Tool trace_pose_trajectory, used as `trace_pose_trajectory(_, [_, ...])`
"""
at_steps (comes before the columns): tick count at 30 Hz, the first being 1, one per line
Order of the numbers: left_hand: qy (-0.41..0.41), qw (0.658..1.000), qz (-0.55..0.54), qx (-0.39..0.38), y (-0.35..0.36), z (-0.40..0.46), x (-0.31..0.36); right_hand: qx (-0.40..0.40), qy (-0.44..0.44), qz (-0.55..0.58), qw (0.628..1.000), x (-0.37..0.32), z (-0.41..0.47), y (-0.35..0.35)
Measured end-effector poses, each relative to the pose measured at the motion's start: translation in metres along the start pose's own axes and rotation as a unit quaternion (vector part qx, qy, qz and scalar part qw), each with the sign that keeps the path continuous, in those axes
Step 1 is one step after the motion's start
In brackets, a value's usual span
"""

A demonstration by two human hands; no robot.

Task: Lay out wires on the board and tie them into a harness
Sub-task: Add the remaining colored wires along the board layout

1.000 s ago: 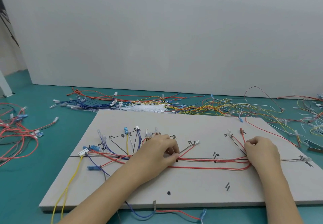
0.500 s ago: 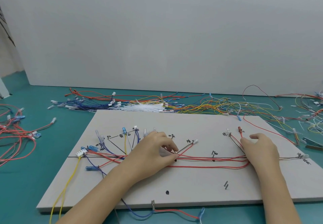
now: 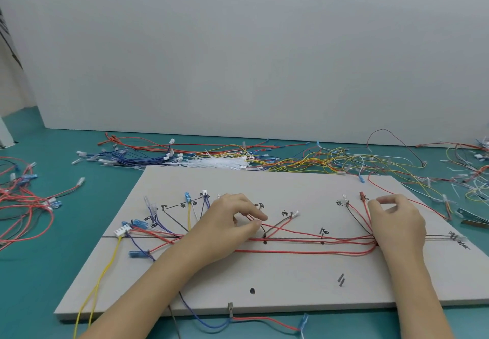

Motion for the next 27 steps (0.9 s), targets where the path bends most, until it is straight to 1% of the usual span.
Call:
trace_pose_trajectory(4, [0.018, 0.998, 0.062, -0.025, 0.004, -0.001, -0.002, 0.028, -0.029, 0.048, 0.998, -0.005, -0.003, 0.001])
trace_pose_trajectory(8, [0.027, 0.996, 0.078, -0.024, 0.004, -0.001, -0.003, 0.012, -0.065, 0.082, 0.994, -0.014, -0.009, 0.007])
trace_pose_trajectory(10, [0.027, 0.996, 0.079, -0.028, 0.005, 0.0, -0.003, -0.014, -0.079, 0.103, 0.991, -0.02, -0.014, 0.011])
trace_pose_trajectory(12, [0.029, 0.996, 0.074, -0.033, 0.006, 0.0, -0.003, -0.061, -0.096, 0.12, 0.986, -0.027, -0.02, 0.016])
trace_pose_trajectory(15, [0.029, 0.998, 0.046, -0.035, 0.006, -0.001, -0.002, -0.166, -0.123, 0.148, 0.967, -0.041, -0.034, 0.024])
trace_pose_trajectory(17, [0.033, 0.998, 0.048, -0.034, 0.006, -0.002, -0.001, -0.242, -0.144, 0.157, 0.947, -0.051, -0.046, 0.028])
trace_pose_trajectory(22, [0.046, 0.992, 0.109, -0.032, 0.009, -0.002, -0.001, -0.407, -0.172, 0.14, 0.886, -0.067, -0.075, 0.038])
trace_pose_trajectory(24, [0.05, 0.991, 0.124, -0.031, 0.01, -0.001, -0.001, -0.444, -0.18, 0.115, 0.87, -0.069, -0.083, 0.042])
trace_pose_trajectory(27, [0.053, 0.99, 0.131, -0.029, 0.01, -0.002, -0.001, -0.452, -0.19, 0.087, 0.867, -0.069, -0.086, 0.045])
Point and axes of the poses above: each hand's wrist, its own z-axis towards the middle knuckle, its own y-axis out of the palm, x = y × z, the point moved 2 cm from there along z, towards the middle knuckle, and after that the axes turned 3 degrees about z, right-handed, at the moved point
